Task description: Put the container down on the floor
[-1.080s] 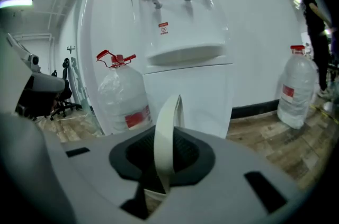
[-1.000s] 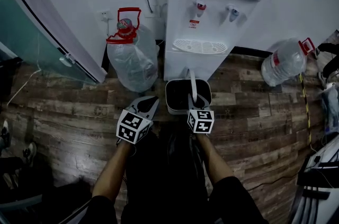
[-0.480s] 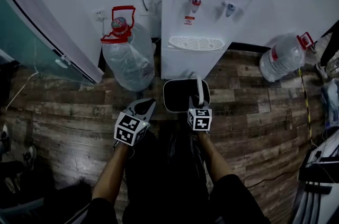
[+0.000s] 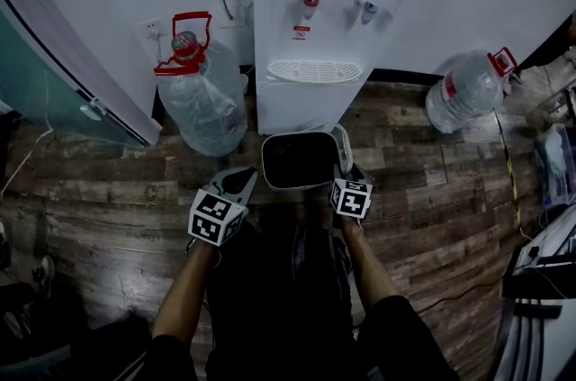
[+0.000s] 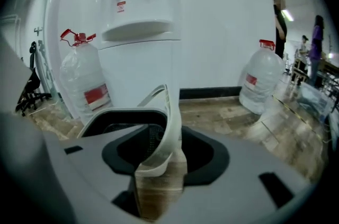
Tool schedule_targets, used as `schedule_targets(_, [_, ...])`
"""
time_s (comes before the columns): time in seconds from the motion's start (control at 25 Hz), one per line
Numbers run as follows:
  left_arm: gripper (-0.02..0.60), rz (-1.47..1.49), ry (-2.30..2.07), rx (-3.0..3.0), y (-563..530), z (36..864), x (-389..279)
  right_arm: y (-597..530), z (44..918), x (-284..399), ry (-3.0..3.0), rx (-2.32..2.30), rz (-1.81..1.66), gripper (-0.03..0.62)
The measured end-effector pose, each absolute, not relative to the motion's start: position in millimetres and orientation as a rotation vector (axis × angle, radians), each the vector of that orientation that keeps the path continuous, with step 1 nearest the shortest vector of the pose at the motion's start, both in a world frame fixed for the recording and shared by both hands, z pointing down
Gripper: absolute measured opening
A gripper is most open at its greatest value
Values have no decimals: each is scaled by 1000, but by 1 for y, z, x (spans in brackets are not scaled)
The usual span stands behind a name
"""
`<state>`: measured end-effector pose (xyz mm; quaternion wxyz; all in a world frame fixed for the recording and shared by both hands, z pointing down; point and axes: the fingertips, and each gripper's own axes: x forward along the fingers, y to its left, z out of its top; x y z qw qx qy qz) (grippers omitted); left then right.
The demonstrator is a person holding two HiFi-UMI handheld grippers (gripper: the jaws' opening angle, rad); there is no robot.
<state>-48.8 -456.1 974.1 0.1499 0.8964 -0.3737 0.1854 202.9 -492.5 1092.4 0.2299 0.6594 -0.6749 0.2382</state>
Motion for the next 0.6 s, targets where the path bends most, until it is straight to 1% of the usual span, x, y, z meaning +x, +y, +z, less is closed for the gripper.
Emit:
schedule_targets(0.16, [15,517,-1060,2578,-458,977,-40,-485,1094,229,-1797,1858,680,184])
schedule_targets(0.36, [15,504,-1059,2586,-460,975,-33,-485,1090,219,-1864,1812,697,182])
schedule_targets(0.48, [15,487,-1070,2584,-462,975,-32,-485,1090,208,-1889,1775,719,148])
schedule_targets(0.6, [15,473,-1093,2578,-465,975,-35,-488,1091,196,-1930,1745,759,81])
